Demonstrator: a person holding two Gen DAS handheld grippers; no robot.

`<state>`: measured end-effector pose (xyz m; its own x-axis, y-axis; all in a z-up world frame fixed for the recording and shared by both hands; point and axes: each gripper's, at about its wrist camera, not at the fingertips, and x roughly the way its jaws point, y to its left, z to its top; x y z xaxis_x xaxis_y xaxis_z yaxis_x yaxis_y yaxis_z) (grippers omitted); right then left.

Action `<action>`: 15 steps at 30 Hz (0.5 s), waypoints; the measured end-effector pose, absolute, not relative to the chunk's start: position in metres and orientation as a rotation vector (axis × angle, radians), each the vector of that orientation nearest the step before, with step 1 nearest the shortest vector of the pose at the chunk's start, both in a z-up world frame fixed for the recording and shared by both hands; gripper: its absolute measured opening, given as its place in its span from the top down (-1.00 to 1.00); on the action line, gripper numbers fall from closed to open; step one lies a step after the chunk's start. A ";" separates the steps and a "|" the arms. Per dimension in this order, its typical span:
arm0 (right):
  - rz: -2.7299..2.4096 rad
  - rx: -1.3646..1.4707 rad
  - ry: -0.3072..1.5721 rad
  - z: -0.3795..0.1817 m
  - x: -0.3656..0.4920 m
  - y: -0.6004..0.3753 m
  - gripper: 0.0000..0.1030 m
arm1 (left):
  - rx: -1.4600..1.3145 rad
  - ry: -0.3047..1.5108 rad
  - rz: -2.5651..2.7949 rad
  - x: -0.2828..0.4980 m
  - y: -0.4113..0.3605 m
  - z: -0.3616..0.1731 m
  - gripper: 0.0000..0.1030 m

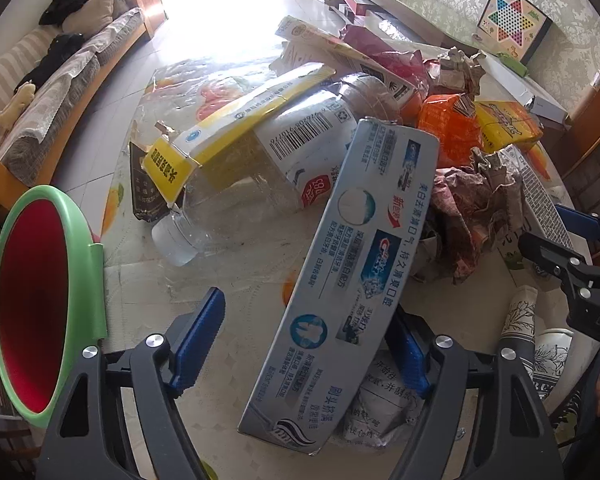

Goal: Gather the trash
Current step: 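Grasp the toothpaste box with the left tool while the right tool grasps the milk carton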

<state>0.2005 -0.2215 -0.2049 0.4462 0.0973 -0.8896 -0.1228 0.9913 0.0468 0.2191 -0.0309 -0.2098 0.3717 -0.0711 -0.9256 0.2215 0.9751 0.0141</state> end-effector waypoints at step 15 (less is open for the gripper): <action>0.131 -0.030 1.061 -0.187 0.188 -0.221 0.30 | 0.129 1.116 -0.213 0.207 -0.034 -0.187 0.26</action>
<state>0.1882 -0.2207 -0.1872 0.4809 0.0928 -0.8719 -0.1213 0.9919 0.0387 0.2075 -0.0344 -0.1870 0.4216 -0.1049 -0.9007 0.2341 0.9722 -0.0037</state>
